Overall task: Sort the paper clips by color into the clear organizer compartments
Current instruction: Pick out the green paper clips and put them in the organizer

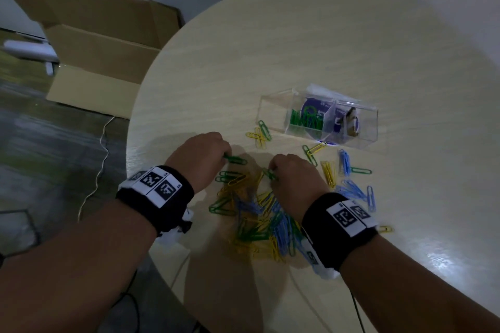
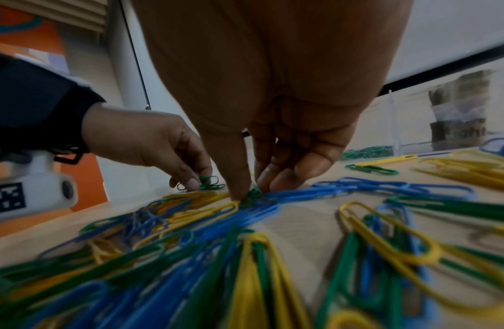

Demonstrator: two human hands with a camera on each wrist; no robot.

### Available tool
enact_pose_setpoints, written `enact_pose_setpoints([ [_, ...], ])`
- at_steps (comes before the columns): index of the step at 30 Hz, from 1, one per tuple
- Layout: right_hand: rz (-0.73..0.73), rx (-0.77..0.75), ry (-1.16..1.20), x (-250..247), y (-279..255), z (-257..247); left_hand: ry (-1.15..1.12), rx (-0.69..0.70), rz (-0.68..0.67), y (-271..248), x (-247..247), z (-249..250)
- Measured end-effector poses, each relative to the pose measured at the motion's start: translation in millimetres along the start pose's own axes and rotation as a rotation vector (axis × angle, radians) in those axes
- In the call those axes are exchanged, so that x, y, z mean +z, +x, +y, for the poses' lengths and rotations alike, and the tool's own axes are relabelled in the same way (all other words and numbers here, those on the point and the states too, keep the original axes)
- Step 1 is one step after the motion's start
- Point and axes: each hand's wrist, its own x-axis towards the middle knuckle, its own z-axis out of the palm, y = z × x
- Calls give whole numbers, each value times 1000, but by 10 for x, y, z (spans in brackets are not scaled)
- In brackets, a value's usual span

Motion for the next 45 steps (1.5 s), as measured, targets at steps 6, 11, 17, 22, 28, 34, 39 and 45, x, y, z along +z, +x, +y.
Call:
enact_pose_setpoints([
  [6, -64, 8, -13, -56, -8, -53, -13, -57, -50, -3, -2, 114],
  [11, -47, -85, -166, -11, -54, -104, 30, -31, 25, -97, 64, 181],
  [17, 38, -115, -24, -57, -96, 2, -33, -93, 113, -131, 62, 291],
  [22, 321, 80, 354, -499, -224, 246, -368, -236, 232, 88, -186, 574],
  [28, 445, 151, 446, -1085, -13, 582, -555, -197, 331, 682, -450, 1069],
  [34, 422, 216, 414, -1064, 324, 658, -530, -179, 334, 981, -376, 1158],
  [39, 495, 155, 388, -931, 157, 666, -574, -187, 469, 805, -336, 917],
  [45, 490, 3, 298, -537, -90, 629, -146, -71, 295, 489, -65, 360],
])
